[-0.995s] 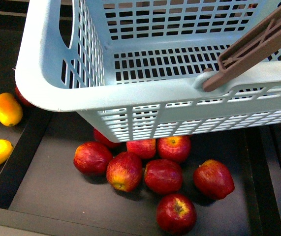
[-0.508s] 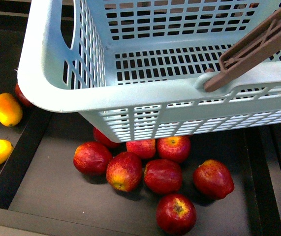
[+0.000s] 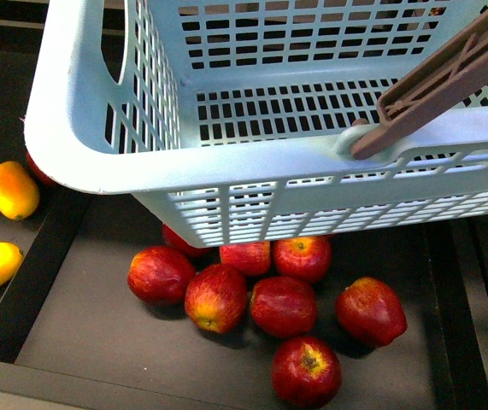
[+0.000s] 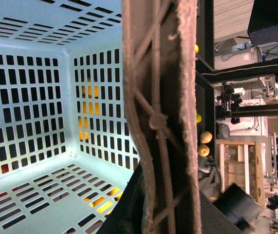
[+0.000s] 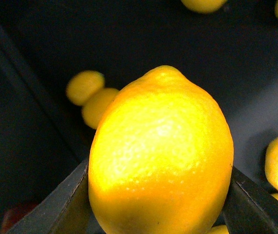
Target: Pick lemon and mango into basket
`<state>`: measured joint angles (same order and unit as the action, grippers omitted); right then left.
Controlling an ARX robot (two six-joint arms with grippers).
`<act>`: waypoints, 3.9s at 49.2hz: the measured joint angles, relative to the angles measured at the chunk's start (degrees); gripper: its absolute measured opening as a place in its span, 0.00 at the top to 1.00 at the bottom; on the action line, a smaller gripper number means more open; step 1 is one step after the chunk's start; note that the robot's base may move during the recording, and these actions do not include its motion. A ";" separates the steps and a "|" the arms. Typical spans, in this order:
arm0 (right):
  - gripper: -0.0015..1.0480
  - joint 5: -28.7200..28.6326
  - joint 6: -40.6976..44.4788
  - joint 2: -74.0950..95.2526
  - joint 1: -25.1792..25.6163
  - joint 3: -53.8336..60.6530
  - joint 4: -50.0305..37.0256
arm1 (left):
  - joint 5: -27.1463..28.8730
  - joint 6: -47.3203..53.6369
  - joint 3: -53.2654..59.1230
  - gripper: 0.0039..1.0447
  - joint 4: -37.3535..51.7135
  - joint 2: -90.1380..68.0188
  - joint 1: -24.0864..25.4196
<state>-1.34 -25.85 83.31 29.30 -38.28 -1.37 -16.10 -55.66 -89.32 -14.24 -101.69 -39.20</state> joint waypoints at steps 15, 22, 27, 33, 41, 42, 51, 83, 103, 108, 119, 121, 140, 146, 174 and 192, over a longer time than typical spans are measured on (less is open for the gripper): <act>0.40 -3.06 -1.40 -17.79 -4.72 -4.31 7.93 | 0.00 0.00 0.00 0.95 0.00 0.00 0.00; 0.40 -1.55 -2.47 -19.67 -11.30 -5.35 7.78 | -0.02 -0.02 0.00 0.95 0.00 0.00 0.00; 0.40 -0.11 -4.28 -19.10 -17.38 -6.14 6.60 | 0.00 0.00 0.00 0.95 0.00 0.00 0.00; 0.41 1.92 -5.90 -17.86 -23.87 -7.72 4.61 | 0.04 0.00 0.00 0.95 0.00 0.00 0.00; 0.41 4.50 -6.25 -15.28 -30.36 -9.07 1.97 | -0.04 -0.02 0.00 0.95 0.00 0.00 0.00; 0.41 4.52 -6.25 -14.71 -31.26 -9.25 1.55 | -0.04 -0.02 0.00 0.95 0.00 0.00 0.00; 0.41 4.81 -5.33 -10.40 -36.11 -9.44 -1.20 | 0.04 0.00 0.00 0.95 0.00 0.00 0.00; 0.08 6.10 -0.90 -24.46 -25.14 -3.69 1.66 | 0.42 0.04 0.42 0.95 0.00 0.00 0.04; 0.60 -4.09 23.71 -37.42 -23.47 18.56 -24.41 | -0.02 -0.09 0.42 0.95 0.00 0.00 0.02; 0.76 -2.99 24.57 -40.06 -24.65 22.16 -25.20 | 0.02 -0.02 0.42 0.95 0.00 0.00 0.02; 0.98 1.05 25.51 -45.35 -28.98 27.54 -25.33 | -0.04 0.02 0.42 0.95 -0.02 0.00 0.02; 0.98 1.22 25.51 -46.31 -29.00 28.39 -25.31 | -0.20 -0.11 0.42 0.95 0.00 0.00 0.02; 0.77 1.33 25.62 -54.95 -29.09 33.66 -22.16 | 0.00 -0.09 0.42 0.95 0.00 0.00 0.02; 0.57 1.33 25.62 -54.97 -29.09 33.66 -22.16 | -0.15 -0.13 0.42 0.95 0.00 0.00 0.02; 0.08 1.51 25.66 -55.06 -29.18 33.73 -22.16 | -0.57 -0.50 0.42 0.95 0.00 0.00 -0.72; 0.08 1.33 25.66 -55.12 -29.18 33.90 -22.14 | 0.48 0.07 0.44 0.95 0.00 0.00 -0.07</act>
<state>-0.01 -0.19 28.18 0.12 -4.38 -23.51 -15.62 -55.59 -88.88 -14.24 -101.69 -39.27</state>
